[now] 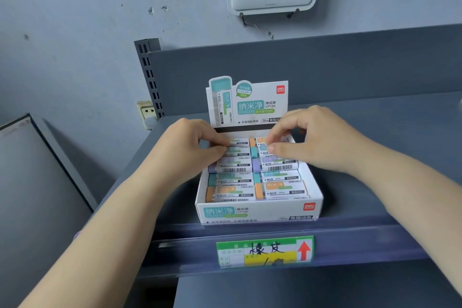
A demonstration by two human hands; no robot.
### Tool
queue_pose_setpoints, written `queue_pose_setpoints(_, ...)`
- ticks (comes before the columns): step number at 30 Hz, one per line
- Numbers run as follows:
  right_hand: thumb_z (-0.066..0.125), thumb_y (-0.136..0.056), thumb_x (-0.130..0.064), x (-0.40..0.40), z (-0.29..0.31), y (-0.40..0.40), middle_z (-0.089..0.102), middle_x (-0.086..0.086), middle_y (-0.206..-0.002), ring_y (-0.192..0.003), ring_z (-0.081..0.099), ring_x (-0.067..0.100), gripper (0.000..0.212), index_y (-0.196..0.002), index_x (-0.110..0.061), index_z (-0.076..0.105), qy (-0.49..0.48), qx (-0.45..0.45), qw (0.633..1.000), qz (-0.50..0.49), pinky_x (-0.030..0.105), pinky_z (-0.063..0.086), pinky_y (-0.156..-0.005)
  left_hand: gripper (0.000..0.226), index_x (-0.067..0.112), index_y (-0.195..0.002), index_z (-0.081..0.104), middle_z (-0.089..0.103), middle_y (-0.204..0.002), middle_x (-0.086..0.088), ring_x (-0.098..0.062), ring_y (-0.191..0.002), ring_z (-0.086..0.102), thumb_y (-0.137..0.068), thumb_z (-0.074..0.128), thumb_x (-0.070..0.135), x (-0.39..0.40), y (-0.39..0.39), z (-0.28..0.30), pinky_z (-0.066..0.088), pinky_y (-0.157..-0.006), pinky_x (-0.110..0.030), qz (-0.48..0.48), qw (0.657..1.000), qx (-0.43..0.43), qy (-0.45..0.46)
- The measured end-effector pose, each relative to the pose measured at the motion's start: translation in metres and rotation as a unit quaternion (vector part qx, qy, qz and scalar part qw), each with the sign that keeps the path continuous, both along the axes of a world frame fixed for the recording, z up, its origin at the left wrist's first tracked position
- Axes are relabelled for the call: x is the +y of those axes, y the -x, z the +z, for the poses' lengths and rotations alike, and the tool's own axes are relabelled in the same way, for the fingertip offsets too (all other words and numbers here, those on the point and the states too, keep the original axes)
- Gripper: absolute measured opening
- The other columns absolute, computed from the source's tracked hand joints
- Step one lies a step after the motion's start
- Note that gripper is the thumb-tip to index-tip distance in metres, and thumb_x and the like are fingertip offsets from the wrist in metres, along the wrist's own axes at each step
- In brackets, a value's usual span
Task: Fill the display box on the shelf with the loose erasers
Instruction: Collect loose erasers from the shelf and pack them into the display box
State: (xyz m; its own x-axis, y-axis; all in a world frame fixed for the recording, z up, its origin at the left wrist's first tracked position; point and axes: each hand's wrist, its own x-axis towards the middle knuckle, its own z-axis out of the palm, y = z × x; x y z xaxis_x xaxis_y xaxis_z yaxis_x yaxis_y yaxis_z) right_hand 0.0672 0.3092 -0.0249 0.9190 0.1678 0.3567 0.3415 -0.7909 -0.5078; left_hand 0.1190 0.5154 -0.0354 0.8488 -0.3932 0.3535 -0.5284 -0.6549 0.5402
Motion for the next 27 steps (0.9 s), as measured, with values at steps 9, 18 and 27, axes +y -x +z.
queue_pose_setpoints(9,0.078,-0.069,-0.029,-0.001,0.002,0.003,0.065,-0.012,-0.088,-0.081,0.052,-0.003,0.015,-0.079,-0.031,0.068,0.011,0.0,0.999,0.034,0.009,0.037,-0.074,0.018,0.025,-0.097,0.073,0.061,-0.096,0.017,-0.005,-0.073,0.051,-0.081,0.067,0.02,0.001,0.01,0.002,0.035,-0.056,-0.006,0.005,0.999,0.03,0.013)
queue_pose_setpoints(18,0.056,-0.084,-0.031,-0.03,0.025,0.023,0.064,-0.006,-0.094,-0.095,0.056,0.017,0.016,-0.094,-0.021,0.065,0.156,-0.168,0.971,-0.071,0.028,0.04,-0.08,0.021,0.021,-0.105,0.068,0.055,-0.09,0.01,-0.013,-0.082,0.048,-0.086,0.059,0.027,-0.054,0.043,0.038,0.043,-0.072,-0.029,0.066,0.978,-0.191,-0.056)
queue_pose_setpoints(27,0.046,-0.089,-0.033,-0.152,0.036,0.105,0.061,-0.001,-0.105,-0.103,0.05,0.023,0.027,-0.107,-0.018,0.059,0.365,-0.148,0.899,-0.192,0.034,0.035,-0.08,0.04,0.023,-0.126,0.051,0.056,-0.12,0.003,-0.022,-0.112,0.047,-0.088,0.047,0.036,-0.201,0.102,0.05,0.035,-0.084,-0.031,-0.033,0.925,-0.334,-0.179)
